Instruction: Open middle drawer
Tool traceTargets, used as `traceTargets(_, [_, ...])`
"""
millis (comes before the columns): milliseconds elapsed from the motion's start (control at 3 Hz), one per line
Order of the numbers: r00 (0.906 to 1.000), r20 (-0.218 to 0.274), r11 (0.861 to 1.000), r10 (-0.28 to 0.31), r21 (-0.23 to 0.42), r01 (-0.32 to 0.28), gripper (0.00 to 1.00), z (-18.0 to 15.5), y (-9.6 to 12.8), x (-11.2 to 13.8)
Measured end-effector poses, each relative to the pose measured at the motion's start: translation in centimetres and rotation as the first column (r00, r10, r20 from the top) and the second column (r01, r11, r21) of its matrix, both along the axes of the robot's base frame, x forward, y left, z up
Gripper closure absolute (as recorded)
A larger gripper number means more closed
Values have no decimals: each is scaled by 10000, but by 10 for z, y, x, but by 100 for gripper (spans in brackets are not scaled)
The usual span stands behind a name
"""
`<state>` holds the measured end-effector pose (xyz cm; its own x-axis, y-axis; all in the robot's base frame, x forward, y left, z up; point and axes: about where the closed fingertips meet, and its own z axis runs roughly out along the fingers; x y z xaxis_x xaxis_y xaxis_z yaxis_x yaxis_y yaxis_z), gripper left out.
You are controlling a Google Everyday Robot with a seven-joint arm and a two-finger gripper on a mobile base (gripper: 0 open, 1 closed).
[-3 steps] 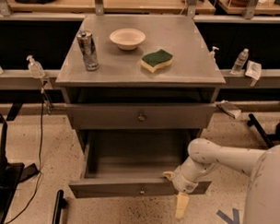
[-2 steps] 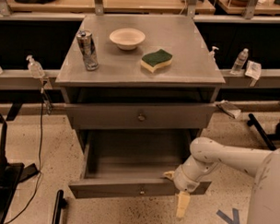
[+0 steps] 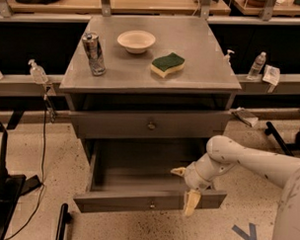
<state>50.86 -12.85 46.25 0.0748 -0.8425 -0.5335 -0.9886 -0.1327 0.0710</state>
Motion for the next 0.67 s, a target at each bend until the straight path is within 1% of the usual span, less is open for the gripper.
traceTargets(333, [9949,935,9992,-373,198,356,23,4,3,52])
traceTargets(667, [9883,1308,9967,-785,308,751,46,-6,2,79])
